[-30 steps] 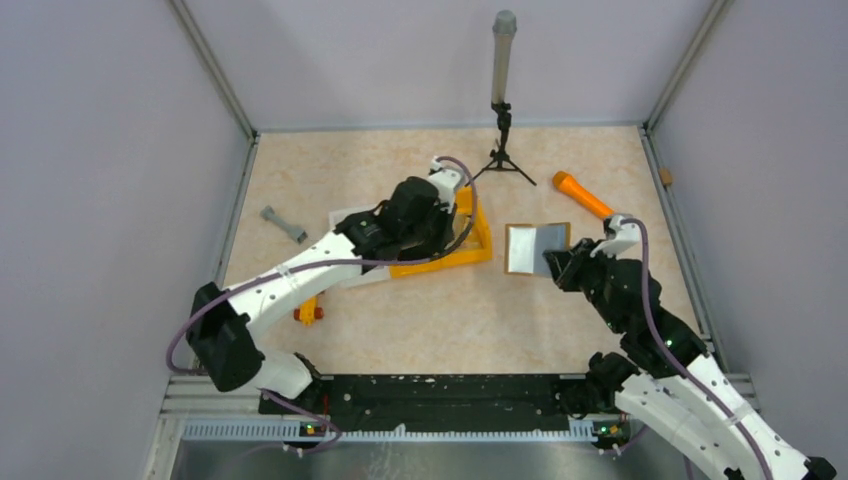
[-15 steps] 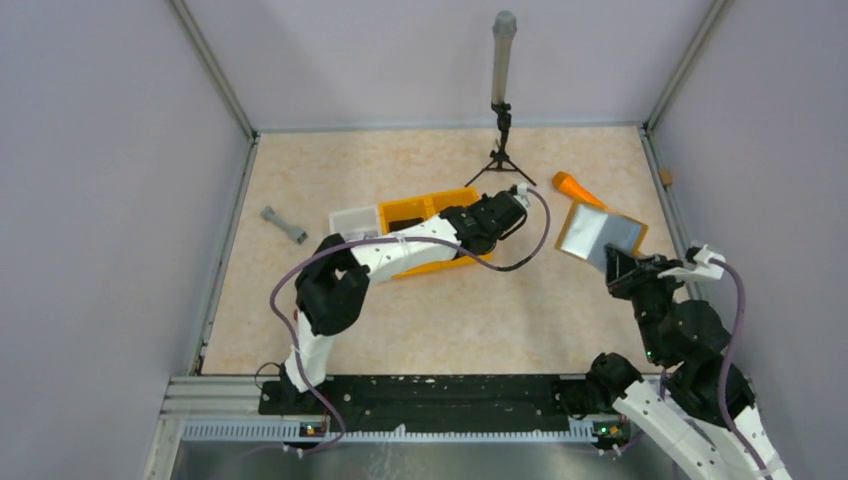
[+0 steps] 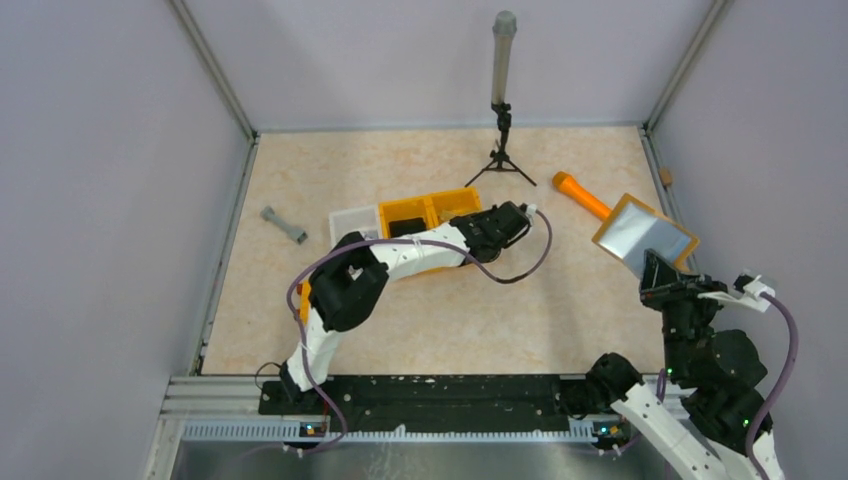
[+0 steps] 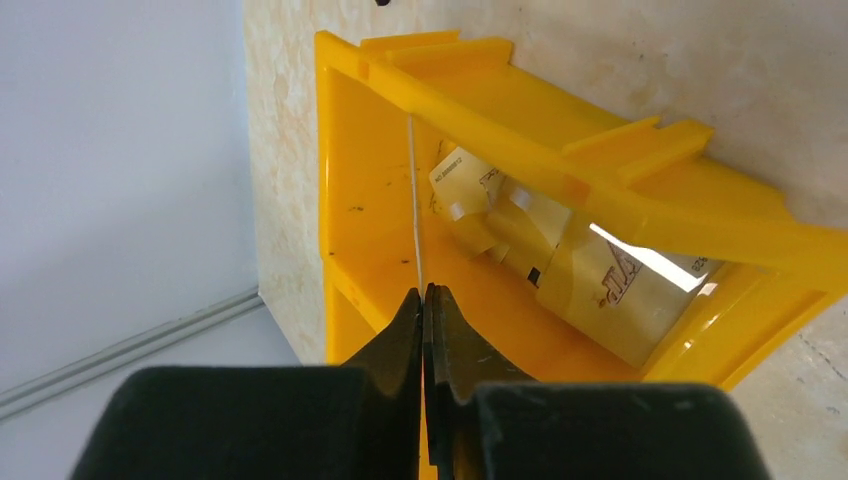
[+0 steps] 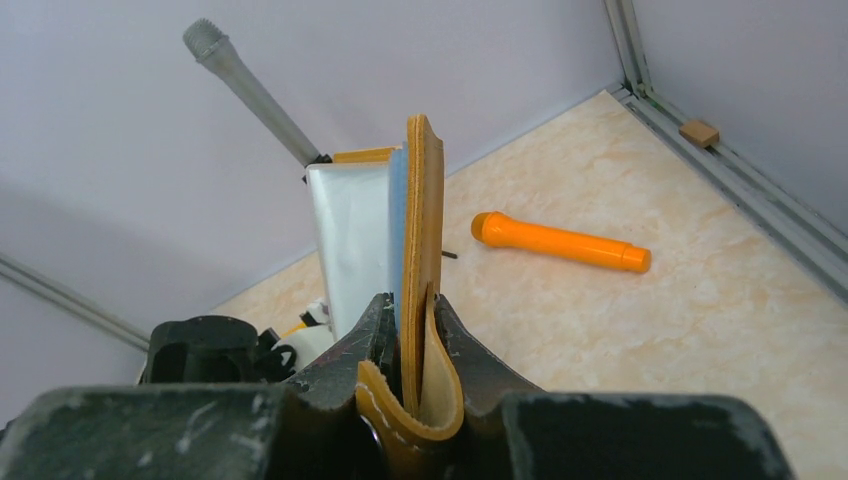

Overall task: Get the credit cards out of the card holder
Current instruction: Place the credit card in the storage box.

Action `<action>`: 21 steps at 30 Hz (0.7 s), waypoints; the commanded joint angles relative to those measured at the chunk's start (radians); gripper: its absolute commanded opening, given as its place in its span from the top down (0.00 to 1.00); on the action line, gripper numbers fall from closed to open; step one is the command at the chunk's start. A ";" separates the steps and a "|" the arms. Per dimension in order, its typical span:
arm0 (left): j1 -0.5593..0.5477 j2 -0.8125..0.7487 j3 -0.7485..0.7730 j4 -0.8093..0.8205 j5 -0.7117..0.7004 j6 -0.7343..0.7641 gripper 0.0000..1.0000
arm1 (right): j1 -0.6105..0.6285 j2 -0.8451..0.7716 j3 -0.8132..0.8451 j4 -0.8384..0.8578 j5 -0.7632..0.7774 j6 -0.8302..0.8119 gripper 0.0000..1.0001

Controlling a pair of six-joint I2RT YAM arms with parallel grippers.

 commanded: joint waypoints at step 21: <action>0.104 -0.607 -0.333 -0.053 0.393 -0.635 0.28 | -0.006 0.236 -0.083 0.174 -0.498 0.135 1.00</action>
